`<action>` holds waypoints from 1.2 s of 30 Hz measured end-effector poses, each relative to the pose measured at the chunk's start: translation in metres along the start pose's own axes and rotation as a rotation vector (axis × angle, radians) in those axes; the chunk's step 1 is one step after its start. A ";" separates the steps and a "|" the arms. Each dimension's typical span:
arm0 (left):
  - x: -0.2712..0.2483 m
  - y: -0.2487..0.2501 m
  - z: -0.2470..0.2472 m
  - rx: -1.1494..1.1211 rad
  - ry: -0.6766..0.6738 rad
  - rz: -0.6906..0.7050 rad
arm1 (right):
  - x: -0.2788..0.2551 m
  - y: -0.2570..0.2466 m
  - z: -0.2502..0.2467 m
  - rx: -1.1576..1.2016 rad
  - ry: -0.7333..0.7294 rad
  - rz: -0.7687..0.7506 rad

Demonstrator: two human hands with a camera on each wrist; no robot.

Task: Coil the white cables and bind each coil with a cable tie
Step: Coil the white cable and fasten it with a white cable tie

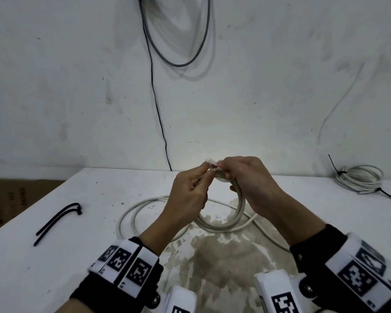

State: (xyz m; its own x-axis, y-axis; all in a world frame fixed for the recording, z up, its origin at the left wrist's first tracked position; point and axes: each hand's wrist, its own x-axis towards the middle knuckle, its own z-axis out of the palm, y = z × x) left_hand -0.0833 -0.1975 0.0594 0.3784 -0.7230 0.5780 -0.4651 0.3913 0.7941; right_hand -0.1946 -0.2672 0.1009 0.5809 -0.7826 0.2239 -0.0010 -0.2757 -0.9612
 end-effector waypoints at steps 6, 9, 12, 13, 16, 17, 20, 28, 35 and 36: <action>-0.002 0.005 0.000 0.115 -0.039 0.093 | 0.001 0.003 0.003 0.044 0.014 -0.050; -0.005 0.005 -0.002 0.193 -0.066 0.136 | 0.000 0.005 0.004 0.034 0.017 -0.056; -0.004 0.005 -0.005 0.213 -0.096 0.121 | -0.001 0.007 0.003 0.019 -0.017 0.012; -0.003 0.006 -0.006 0.191 -0.109 0.098 | 0.000 0.006 0.001 0.024 -0.045 0.041; -0.002 0.008 -0.010 0.047 -0.129 0.028 | 0.002 -0.003 -0.010 0.074 -0.137 0.122; -0.001 0.008 -0.011 0.021 -0.130 0.015 | 0.002 -0.007 -0.015 0.049 -0.171 0.106; 0.001 0.011 -0.013 0.014 -0.152 -0.001 | 0.001 -0.016 -0.022 -0.028 -0.226 0.024; 0.002 0.023 -0.010 -0.051 -0.189 0.003 | 0.006 -0.027 -0.019 -0.063 -0.134 -0.055; -0.009 0.027 -0.005 -0.067 -0.262 -0.017 | 0.016 -0.028 -0.023 0.147 0.157 0.015; -0.008 0.027 -0.006 -0.087 -0.249 -0.041 | 0.017 -0.028 -0.023 0.147 0.152 0.022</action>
State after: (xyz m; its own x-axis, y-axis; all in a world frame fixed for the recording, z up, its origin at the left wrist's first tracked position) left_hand -0.0943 -0.1779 0.0769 0.1817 -0.8532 0.4890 -0.3783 0.3983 0.8356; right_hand -0.2035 -0.2855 0.1353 0.4527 -0.8657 0.2136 0.1128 -0.1820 -0.9768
